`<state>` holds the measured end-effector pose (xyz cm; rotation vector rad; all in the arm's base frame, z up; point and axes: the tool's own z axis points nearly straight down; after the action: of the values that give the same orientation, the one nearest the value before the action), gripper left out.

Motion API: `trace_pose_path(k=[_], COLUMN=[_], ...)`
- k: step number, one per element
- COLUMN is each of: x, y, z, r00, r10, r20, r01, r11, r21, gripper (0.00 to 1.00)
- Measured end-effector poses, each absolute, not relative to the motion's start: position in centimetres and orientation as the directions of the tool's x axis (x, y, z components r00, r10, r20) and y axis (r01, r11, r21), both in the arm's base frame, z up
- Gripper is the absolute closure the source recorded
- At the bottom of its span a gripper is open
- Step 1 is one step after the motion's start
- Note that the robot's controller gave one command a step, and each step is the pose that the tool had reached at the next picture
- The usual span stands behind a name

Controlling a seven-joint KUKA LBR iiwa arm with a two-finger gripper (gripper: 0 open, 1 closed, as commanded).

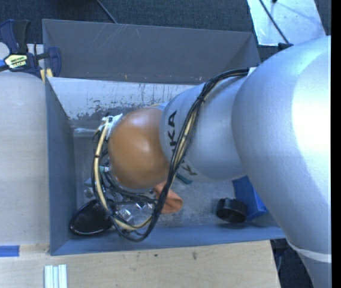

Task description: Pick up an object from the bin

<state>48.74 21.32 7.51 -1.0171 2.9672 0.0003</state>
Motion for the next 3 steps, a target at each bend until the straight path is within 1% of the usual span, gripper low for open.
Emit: trace_pose_path(k=[1, 3], x=[49.19, 49.14], y=[23.64, 23.59], z=[6.9, 7.15], r00=[-0.771, -0.772], r10=[-0.636, -0.635], r20=[0.013, 0.013], r01=[-0.636, -0.635], r11=[0.771, 0.772], r21=[-0.007, -0.006], gripper=[1.0, 1.0])
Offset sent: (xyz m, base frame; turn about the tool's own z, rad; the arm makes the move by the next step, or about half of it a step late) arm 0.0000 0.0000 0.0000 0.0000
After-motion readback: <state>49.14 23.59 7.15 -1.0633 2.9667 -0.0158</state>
